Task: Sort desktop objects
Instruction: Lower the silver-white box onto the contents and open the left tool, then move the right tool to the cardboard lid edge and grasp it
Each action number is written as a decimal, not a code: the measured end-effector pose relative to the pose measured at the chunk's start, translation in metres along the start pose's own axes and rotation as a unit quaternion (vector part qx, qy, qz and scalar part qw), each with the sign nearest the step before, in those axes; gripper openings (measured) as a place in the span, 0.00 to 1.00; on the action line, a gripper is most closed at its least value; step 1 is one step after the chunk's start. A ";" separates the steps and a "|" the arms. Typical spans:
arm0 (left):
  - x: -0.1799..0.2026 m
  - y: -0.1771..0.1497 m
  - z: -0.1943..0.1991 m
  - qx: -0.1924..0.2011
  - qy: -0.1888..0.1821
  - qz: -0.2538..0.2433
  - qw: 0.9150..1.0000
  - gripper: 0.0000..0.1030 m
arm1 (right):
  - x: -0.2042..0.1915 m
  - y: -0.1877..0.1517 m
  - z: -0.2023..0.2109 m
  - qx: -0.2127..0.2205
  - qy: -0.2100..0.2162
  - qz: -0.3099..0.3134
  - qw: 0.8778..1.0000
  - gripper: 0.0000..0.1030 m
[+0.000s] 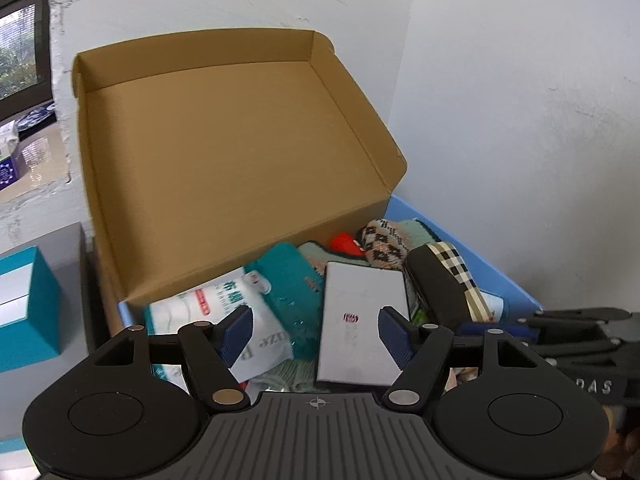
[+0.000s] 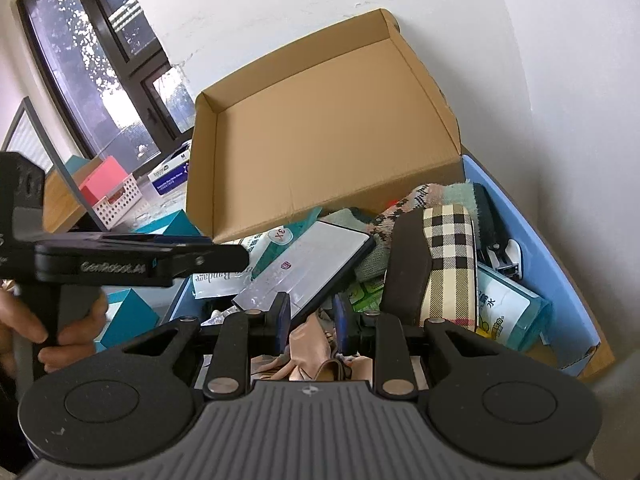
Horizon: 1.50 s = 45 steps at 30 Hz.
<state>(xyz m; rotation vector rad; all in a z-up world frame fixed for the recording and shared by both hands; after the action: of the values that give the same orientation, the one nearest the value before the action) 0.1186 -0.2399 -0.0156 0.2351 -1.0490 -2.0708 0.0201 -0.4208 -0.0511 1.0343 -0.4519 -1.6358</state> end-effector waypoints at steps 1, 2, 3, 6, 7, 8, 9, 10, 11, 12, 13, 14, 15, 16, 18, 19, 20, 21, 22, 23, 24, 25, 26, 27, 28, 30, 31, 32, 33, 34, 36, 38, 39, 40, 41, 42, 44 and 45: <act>-0.001 -0.001 0.003 0.002 0.001 0.003 1.000 0.70 | -0.001 0.001 0.001 0.000 -0.001 0.001 1.000 0.32; -0.002 -0.002 0.006 0.003 0.001 0.007 1.000 0.70 | -0.002 0.001 0.001 -0.001 -0.002 0.002 1.000 0.34; -0.003 -0.003 0.008 0.005 0.002 0.010 1.000 0.70 | -0.003 0.002 0.002 -0.001 -0.002 0.003 1.000 0.34; -0.008 -0.007 0.016 0.011 0.005 0.022 1.000 0.70 | -0.007 0.005 0.005 0.000 -0.003 0.011 1.000 0.34; -0.009 -0.009 0.019 0.013 0.006 0.026 1.000 0.70 | -0.008 0.006 0.006 0.000 -0.003 0.012 1.000 0.37; -0.012 -0.010 0.022 0.015 0.007 0.030 0.999 0.70 | -0.008 0.008 0.007 0.001 -0.003 0.013 1.000 0.39; -0.014 -0.010 0.025 0.018 0.012 0.032 0.999 0.70 | -0.008 0.010 0.008 0.003 -0.004 0.015 1.000 0.42; -0.016 -0.010 0.029 0.021 0.017 0.034 0.999 0.70 | -0.008 0.013 0.009 0.003 -0.004 0.017 1.000 0.45; -0.018 -0.010 0.033 0.024 0.021 0.036 0.999 0.70 | -0.007 0.016 0.010 0.003 -0.005 0.018 1.000 0.45; -0.021 -0.010 0.037 0.029 0.026 0.037 0.999 0.71 | -0.007 0.021 0.010 0.002 -0.004 0.021 1.000 0.45; -0.023 -0.009 0.042 0.033 0.029 0.041 0.998 0.71 | -0.006 0.026 0.010 0.000 -0.004 0.024 1.000 0.45; -0.026 -0.008 0.046 0.039 0.031 0.047 0.998 0.71 | -0.006 0.032 0.010 -0.002 -0.005 0.031 1.000 0.45; -0.029 -0.007 0.049 0.044 0.032 0.051 0.997 0.72 | -0.005 0.038 0.010 -0.002 -0.009 0.038 0.999 0.46; -0.031 -0.006 0.054 0.049 0.035 0.056 0.997 0.73 | -0.004 0.044 0.009 -0.002 -0.015 0.045 0.999 0.49; -0.035 -0.006 0.064 0.060 0.042 0.061 0.995 0.74 | -0.002 0.060 0.007 0.001 -0.028 0.059 0.998 0.51; -0.036 -0.006 0.068 0.064 0.046 0.062 0.995 0.74 | 0.000 0.068 0.005 0.002 -0.035 0.066 0.997 0.51; -0.037 -0.007 0.073 0.069 0.051 0.062 0.994 0.74 | 0.002 0.075 0.003 0.004 -0.042 0.073 0.996 0.51; -0.038 -0.007 0.078 0.073 0.055 0.062 0.994 0.74 | 0.004 0.084 0.001 0.006 -0.050 0.077 0.996 0.51; -0.039 -0.009 0.083 0.076 0.058 0.063 0.993 0.74 | 0.008 0.092 -0.003 0.007 -0.055 0.078 0.995 0.51; -0.040 -0.010 0.087 0.080 0.059 0.065 0.993 0.74 | 0.011 0.100 -0.007 0.007 -0.061 0.079 0.995 0.51; -0.042 -0.011 0.091 0.084 0.062 0.070 0.992 0.75 | 0.014 0.109 -0.010 0.008 -0.066 0.080 0.995 0.51; -0.046 -0.012 0.095 0.087 0.066 0.076 0.991 0.76 | 0.017 0.116 -0.015 0.007 -0.072 0.084 0.994 0.51; -0.048 -0.013 0.098 0.087 0.068 0.081 0.991 0.76 | 0.020 0.124 -0.019 0.005 -0.078 0.088 0.993 0.51; -0.051 -0.013 0.101 0.088 0.070 0.087 0.990 0.76 | 0.023 0.132 -0.025 0.001 -0.083 0.091 0.992 0.51; -0.054 -0.013 0.103 0.088 0.069 0.094 0.989 0.76 | 0.025 0.140 -0.031 -0.004 -0.085 0.093 0.992 0.51; -0.055 -0.013 0.108 0.093 0.068 0.098 0.989 0.76 | 0.030 0.155 -0.042 -0.007 -0.094 0.096 0.991 0.51; -0.056 -0.013 0.111 0.095 0.068 0.100 0.988 0.76 | 0.032 0.162 -0.047 -0.008 -0.101 0.099 0.990 0.51; -0.057 -0.013 0.113 0.097 0.067 0.102 0.988 0.76 | 0.034 0.169 -0.052 -0.008 -0.109 0.103 0.989 0.51; -0.058 -0.013 0.115 0.099 0.067 0.103 0.987 0.77 | 0.037 0.176 -0.058 -0.010 -0.115 0.108 0.987 0.51; -0.058 -0.012 0.116 0.101 0.068 0.104 0.987 0.77 | 0.038 0.181 -0.065 -0.013 -0.120 0.111 0.987 0.51; -0.057 -0.010 0.116 0.101 0.065 0.107 0.987 0.77 | 0.042 0.191 -0.079 -0.020 -0.133 0.119 0.984 0.51; -0.057 -0.008 0.115 0.100 0.062 0.111 0.987 0.77 | 0.046 0.202 -0.093 -0.025 -0.149 0.126 0.980 0.51; -0.057 -0.007 0.115 0.100 0.062 0.112 0.987 0.77 | 0.048 0.207 -0.100 -0.028 -0.156 0.130 0.979 0.50; -0.056 -0.006 0.114 0.100 0.062 0.114 0.986 0.77 | 0.050 0.212 -0.107 -0.031 -0.161 0.133 0.977 0.49; -0.056 -0.005 0.114 0.100 0.062 0.117 0.986 0.77 | 0.053 0.218 -0.114 -0.035 -0.166 0.134 0.976 0.48; -0.056 -0.004 0.114 0.101 0.062 0.119 0.986 0.77 | 0.055 0.223 -0.121 -0.041 -0.168 0.132 0.976 0.45; -0.054 -0.002 0.115 0.108 0.071 0.117 0.985 0.77 | 0.060 0.232 -0.134 -0.052 -0.166 0.125 0.977 0.41; -0.053 -0.001 0.116 0.112 0.073 0.117 0.984 0.78 | 0.062 0.235 -0.140 -0.057 -0.166 0.123 0.977 0.39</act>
<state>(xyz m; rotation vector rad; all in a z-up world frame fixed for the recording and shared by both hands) 0.0984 -0.1317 0.0493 0.3536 -1.1595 -1.7009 0.2693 -0.5256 0.0218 0.5935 -0.6714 -1.5911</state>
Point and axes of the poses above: each gripper's, at about its wrist camera, not at the fingertips, and z roughly against the way its jaws point, x to its right, y to its top, the point moved 3 cm from there along -z, roughly the way its jaws point, and after that the axes turned 5 degrees about -y, right-handed, at the moved point
